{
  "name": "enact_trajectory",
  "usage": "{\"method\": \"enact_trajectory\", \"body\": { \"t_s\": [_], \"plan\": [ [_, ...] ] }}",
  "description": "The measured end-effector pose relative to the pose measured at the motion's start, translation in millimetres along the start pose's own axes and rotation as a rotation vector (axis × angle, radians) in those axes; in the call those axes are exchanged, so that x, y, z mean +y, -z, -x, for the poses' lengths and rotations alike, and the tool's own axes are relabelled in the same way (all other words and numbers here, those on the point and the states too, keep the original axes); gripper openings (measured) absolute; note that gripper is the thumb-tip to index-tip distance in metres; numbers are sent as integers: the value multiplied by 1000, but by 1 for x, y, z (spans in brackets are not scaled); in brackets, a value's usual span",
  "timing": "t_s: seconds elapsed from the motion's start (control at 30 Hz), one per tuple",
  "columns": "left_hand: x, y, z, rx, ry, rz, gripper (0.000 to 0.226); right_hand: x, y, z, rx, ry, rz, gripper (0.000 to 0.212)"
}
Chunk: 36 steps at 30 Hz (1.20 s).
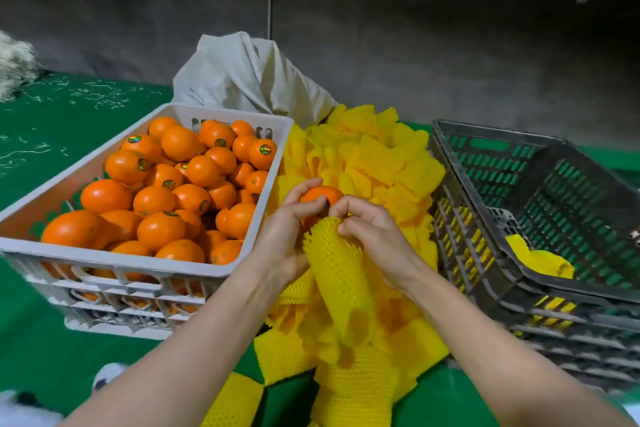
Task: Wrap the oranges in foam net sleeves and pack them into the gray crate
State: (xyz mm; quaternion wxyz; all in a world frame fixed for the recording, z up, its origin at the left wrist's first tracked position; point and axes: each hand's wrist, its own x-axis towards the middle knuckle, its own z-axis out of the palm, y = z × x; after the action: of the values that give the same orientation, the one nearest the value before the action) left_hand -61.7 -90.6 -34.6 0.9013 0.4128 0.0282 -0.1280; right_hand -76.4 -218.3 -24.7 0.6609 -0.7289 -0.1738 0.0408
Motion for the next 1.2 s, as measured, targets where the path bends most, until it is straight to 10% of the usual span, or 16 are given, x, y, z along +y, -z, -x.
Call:
{"method": "enact_trajectory", "body": {
  "t_s": [0.27,0.6,1.2],
  "plan": [
    [-30,-21,9,-72,-4,-137,18,13,28,11,432,228,339,14],
    [-52,-23,8,-119,40,-4,48,25,34,18,549,230,298,19],
    [-51,-23,-4,33,199,100,51,33,42,-3,371,-28,118,43]
  ]
}}
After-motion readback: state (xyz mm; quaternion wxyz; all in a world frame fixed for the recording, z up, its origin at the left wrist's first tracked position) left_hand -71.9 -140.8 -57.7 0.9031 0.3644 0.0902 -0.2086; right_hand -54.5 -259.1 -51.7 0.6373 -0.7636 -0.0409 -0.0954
